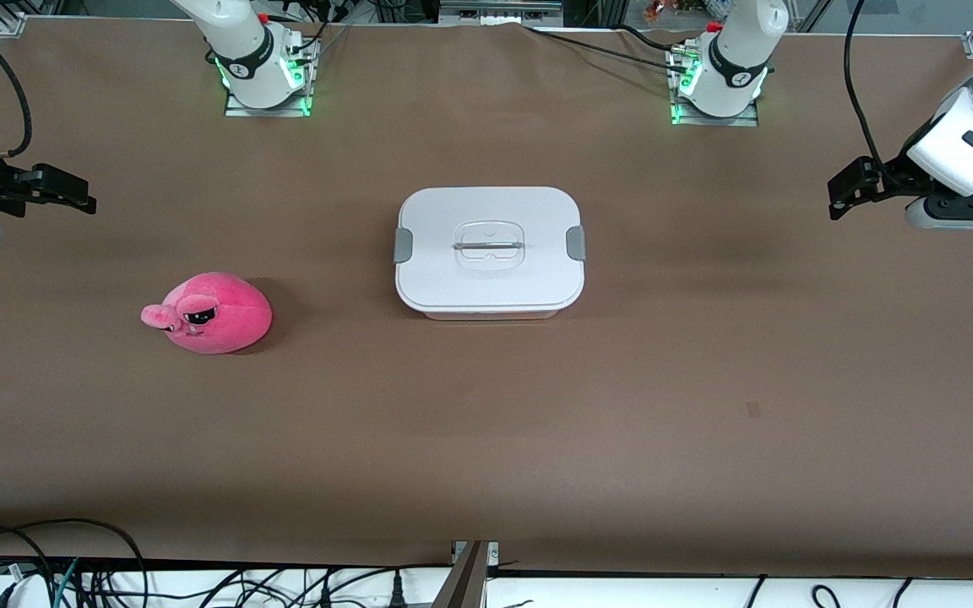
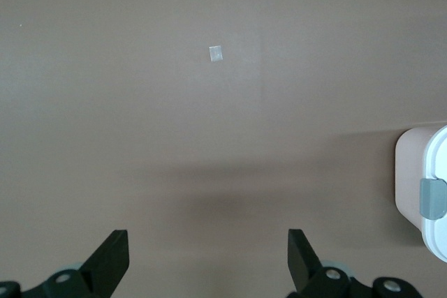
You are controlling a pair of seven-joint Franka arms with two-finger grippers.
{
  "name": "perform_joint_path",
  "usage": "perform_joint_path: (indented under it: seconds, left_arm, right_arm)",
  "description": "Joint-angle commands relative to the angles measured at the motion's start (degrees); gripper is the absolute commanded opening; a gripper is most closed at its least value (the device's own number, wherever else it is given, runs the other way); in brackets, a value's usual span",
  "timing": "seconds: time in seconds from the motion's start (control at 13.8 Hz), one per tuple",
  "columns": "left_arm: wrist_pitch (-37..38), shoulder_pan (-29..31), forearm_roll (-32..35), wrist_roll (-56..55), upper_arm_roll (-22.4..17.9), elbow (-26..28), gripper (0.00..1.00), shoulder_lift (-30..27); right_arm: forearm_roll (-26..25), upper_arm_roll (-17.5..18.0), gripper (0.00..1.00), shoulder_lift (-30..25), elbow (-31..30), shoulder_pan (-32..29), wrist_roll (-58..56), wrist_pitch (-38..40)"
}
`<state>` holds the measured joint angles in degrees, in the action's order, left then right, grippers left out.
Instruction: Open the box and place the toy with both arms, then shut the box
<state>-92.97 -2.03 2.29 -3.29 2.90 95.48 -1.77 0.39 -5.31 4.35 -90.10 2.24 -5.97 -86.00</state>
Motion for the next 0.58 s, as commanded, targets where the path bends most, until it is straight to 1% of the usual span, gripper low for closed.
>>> perform_joint_path:
  seconds: [0.0, 0.51]
  left_arm:
    - [1.57, -0.25, -0.89, -0.05, -0.09, -1.53, 1.0, 0.28]
    - [1.57, -0.52, -0.8, -0.13, 0.0, -1.7, 1.0, 0.28]
  right_arm:
    - [-0.65, 0.65, 1.0, 0.4, 1.33, -0.66, 0.7, 1.1]
    - [-0.65, 0.65, 1.0, 0.93, 1.42, -0.66, 0.79, 1.01]
